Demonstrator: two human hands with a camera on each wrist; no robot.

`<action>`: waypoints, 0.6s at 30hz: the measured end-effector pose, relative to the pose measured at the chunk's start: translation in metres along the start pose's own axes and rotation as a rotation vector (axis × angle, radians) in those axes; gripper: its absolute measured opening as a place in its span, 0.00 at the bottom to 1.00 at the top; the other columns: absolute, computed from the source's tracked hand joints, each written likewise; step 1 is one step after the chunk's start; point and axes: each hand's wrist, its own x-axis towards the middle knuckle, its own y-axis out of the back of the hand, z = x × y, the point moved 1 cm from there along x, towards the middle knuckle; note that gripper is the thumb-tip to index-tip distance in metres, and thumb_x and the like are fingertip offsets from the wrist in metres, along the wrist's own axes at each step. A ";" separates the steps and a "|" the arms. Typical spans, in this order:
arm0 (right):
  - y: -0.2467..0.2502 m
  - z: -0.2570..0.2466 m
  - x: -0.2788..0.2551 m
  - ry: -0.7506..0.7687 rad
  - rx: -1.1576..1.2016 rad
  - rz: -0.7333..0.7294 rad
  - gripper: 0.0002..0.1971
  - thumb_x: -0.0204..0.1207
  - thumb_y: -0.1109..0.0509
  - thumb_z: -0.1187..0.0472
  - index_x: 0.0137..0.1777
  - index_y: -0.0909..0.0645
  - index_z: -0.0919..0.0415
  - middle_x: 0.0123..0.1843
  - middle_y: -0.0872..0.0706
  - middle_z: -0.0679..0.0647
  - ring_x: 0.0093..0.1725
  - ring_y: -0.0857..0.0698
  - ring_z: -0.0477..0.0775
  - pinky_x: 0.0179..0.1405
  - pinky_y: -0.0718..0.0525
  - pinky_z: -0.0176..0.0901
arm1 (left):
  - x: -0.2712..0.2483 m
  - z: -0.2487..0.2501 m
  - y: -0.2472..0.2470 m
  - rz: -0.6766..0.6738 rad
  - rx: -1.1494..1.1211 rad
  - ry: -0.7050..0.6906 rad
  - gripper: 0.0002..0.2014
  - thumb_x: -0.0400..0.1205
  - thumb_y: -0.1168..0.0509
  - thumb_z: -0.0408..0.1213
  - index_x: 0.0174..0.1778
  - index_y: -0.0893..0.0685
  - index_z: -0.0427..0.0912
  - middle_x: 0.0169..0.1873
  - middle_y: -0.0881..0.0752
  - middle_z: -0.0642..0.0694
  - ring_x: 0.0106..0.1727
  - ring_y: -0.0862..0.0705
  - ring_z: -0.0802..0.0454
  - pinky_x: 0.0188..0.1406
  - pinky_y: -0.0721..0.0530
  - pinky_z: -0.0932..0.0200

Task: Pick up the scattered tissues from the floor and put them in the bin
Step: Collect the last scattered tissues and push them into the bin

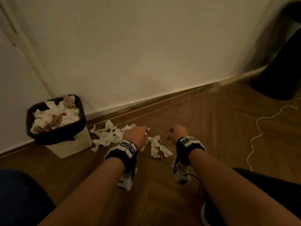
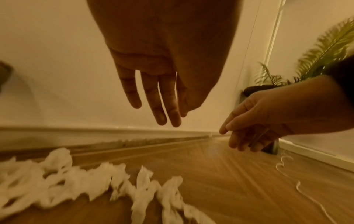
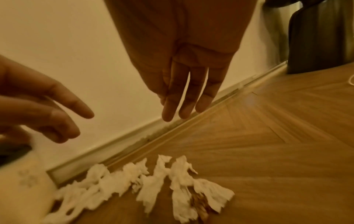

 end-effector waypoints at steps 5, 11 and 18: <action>-0.040 0.038 0.026 -0.072 -0.045 -0.046 0.14 0.81 0.40 0.64 0.57 0.16 0.69 0.56 0.13 0.65 0.55 0.14 0.63 0.56 0.15 0.54 | 0.015 -0.003 -0.077 -0.151 0.010 -0.043 0.13 0.84 0.44 0.40 0.62 0.20 0.49 0.59 0.18 0.47 0.59 0.19 0.47 0.58 0.19 0.50; -0.085 0.070 0.056 -0.136 -0.154 -0.100 0.14 0.82 0.41 0.62 0.64 0.20 0.61 0.65 0.18 0.61 0.63 0.20 0.61 0.62 0.19 0.50 | 0.027 0.008 -0.157 -0.075 0.030 -0.158 0.12 0.83 0.43 0.37 0.60 0.20 0.50 0.62 0.22 0.50 0.64 0.25 0.49 0.62 0.26 0.52; -0.114 0.099 0.072 -0.140 -0.275 -0.157 0.21 0.81 0.42 0.61 0.73 0.31 0.59 0.73 0.29 0.60 0.71 0.30 0.63 0.70 0.31 0.50 | 0.051 0.026 -0.213 -0.144 0.142 -0.132 0.23 0.84 0.42 0.41 0.76 0.35 0.58 0.81 0.44 0.49 0.81 0.47 0.40 0.77 0.45 0.38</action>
